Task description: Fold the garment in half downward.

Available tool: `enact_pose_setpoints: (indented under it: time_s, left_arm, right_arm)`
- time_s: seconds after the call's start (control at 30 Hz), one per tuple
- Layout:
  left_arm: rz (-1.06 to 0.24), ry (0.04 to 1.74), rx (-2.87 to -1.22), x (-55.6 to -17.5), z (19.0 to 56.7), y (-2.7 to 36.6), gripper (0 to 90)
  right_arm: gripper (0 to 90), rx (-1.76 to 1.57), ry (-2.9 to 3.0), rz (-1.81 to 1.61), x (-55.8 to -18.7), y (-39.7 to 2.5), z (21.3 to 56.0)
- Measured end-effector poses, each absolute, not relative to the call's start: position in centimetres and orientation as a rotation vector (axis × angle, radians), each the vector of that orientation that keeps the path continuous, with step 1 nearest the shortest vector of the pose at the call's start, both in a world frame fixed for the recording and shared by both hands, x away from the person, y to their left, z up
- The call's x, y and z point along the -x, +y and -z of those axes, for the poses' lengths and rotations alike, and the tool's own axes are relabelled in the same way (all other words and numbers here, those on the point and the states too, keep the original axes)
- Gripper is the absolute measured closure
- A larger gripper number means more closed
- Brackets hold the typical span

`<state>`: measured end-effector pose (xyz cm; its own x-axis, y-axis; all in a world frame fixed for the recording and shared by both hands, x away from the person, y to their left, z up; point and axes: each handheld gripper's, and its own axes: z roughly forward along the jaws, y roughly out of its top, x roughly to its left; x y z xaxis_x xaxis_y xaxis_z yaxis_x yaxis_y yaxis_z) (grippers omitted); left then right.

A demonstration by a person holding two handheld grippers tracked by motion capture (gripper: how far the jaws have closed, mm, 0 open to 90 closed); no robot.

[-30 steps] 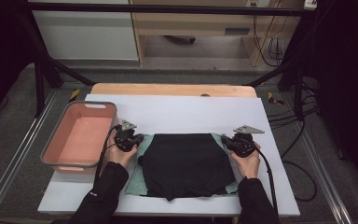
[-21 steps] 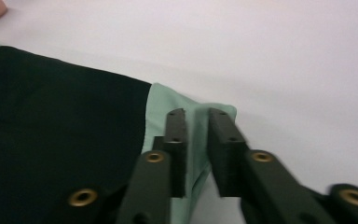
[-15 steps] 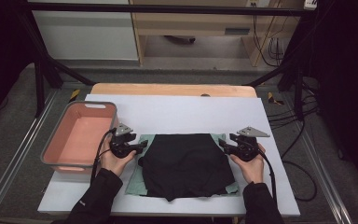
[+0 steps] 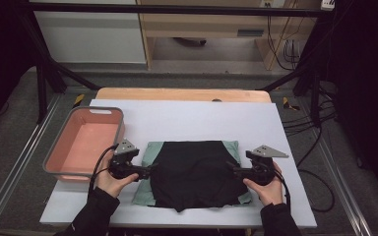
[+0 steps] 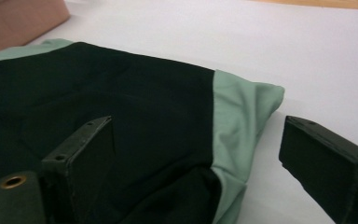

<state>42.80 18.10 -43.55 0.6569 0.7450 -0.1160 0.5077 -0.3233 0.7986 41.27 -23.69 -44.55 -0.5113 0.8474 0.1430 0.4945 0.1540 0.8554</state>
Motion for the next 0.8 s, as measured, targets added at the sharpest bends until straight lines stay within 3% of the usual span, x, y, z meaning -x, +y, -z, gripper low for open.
enact_pose_setpoints:
  time_s: [0.8]
  left_arm:
    - [-0.266, 0.973, -2.053, -42.7, 42.9, 16.7, 2.0]
  right_arm:
    - [2.7, -1.231, 2.139, -1.359, -39.6, -21.8, 44.2]
